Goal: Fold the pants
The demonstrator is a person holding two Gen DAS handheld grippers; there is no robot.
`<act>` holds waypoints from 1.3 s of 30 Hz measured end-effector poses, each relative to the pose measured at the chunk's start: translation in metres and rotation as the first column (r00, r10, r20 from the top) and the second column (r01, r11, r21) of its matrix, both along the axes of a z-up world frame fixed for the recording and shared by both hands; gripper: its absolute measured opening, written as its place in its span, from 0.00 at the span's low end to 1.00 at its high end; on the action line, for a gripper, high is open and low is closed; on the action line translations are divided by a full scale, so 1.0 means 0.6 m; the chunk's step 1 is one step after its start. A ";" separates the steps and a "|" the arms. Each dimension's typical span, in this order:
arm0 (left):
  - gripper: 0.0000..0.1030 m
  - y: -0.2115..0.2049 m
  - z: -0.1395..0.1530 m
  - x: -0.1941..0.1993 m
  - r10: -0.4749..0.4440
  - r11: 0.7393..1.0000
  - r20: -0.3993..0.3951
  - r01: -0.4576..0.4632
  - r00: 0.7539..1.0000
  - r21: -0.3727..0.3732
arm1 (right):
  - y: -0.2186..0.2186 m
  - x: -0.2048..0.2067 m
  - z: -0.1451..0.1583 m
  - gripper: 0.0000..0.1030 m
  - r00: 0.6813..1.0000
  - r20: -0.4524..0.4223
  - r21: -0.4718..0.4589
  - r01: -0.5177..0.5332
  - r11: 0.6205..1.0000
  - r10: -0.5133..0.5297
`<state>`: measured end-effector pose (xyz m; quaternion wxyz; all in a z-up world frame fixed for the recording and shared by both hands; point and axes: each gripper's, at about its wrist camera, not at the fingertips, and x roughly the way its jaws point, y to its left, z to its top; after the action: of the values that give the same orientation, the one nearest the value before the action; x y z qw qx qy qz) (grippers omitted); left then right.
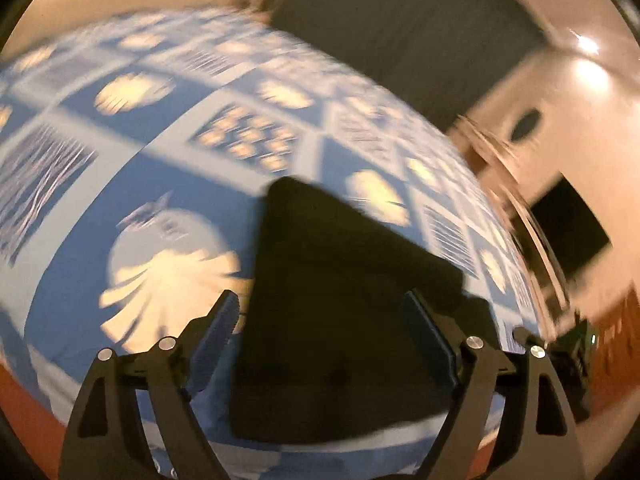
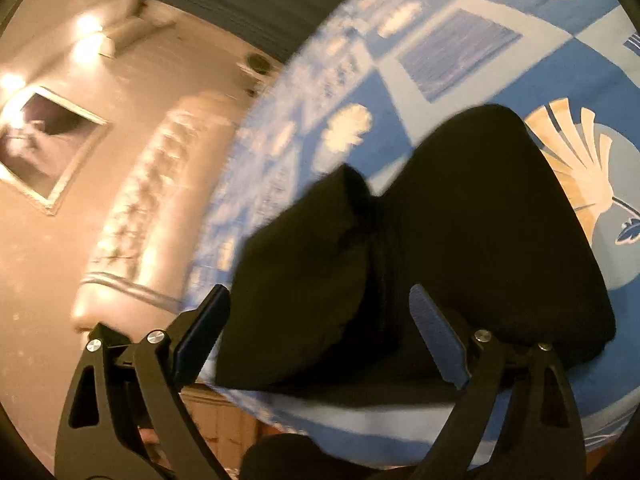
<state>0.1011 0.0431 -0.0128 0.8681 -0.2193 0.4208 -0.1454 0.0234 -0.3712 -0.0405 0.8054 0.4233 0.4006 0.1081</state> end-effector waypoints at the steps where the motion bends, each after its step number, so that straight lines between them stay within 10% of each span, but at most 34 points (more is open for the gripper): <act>1: 0.80 0.010 -0.011 0.007 0.031 0.999 -0.036 -0.032 0.999 -0.006 | 0.000 0.004 -0.004 0.89 1.000 -0.016 0.000 0.005 1.000 -0.005; 5: 0.81 0.033 -0.039 0.018 0.071 0.990 -0.140 -0.087 0.988 -0.113 | 0.005 -0.009 0.027 0.88 0.999 0.038 0.002 0.018 1.000 -0.018; 12: 0.82 0.030 -0.040 0.027 0.080 0.992 -0.144 -0.092 0.986 -0.082 | 0.029 -0.002 0.090 0.88 0.995 0.088 -0.045 -0.037 0.998 0.041; 18: 0.82 0.034 -0.043 0.024 0.073 0.991 -0.144 -0.088 0.987 -0.098 | 0.026 0.064 0.000 0.88 0.989 -0.140 -0.142 -0.064 0.988 0.044; 26: 0.82 0.039 -0.053 0.030 0.083 0.987 -0.178 -0.106 0.981 -0.125 | 0.050 0.085 -0.028 0.88 0.967 -0.160 0.030 -0.198 0.980 0.201; 32: 0.82 0.039 -0.054 0.028 0.078 0.986 -0.183 -0.103 0.980 -0.128 | 0.042 0.084 -0.054 0.22 0.951 -0.202 0.077 -0.221 0.972 0.232; 39: 0.82 0.043 -0.057 0.028 0.081 0.985 -0.195 -0.109 0.977 -0.137 | 0.046 0.077 -0.002 0.13 0.956 -0.104 0.085 -0.267 0.960 0.275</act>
<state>0.1179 0.0688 -0.0467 0.8117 -0.3154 0.4785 -0.1130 0.0693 -0.3434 -0.0416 0.7431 0.3979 0.4966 0.2069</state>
